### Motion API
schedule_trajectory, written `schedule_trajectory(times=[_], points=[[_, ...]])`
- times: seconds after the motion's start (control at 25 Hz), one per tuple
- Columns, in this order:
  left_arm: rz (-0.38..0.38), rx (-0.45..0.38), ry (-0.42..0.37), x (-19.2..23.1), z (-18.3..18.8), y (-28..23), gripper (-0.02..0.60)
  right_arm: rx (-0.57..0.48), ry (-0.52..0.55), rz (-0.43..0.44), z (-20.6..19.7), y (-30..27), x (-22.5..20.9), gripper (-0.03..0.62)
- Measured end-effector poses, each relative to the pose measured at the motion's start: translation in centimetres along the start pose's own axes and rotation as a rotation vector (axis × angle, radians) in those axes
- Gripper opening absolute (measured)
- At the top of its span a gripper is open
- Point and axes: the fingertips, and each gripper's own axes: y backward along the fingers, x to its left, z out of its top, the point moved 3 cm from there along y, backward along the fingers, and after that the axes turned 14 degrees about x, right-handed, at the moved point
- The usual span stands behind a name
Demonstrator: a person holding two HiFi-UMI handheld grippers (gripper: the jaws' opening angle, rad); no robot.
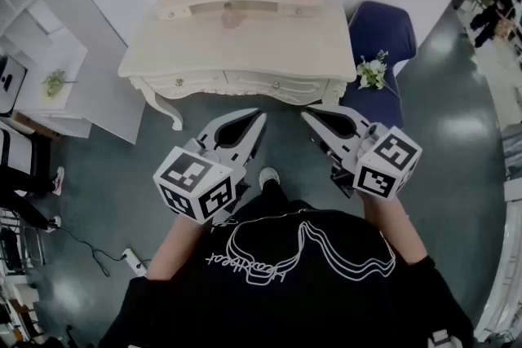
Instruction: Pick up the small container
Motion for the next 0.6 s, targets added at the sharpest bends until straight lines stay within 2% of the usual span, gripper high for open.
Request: schedule_trajectory(times=[0.24,0.6], points=[[0.019,0.008,-0.009,-0.5,0.1,0.6,0.006,-0.006,0.003,0.006,0.4,0.3,0.8,0.005],[0.014,0.002,0.052,0.6,-0.1,0.8,0.005,-0.002,-0.027,0.059,0.5,-1.3,0.5,0.005]])
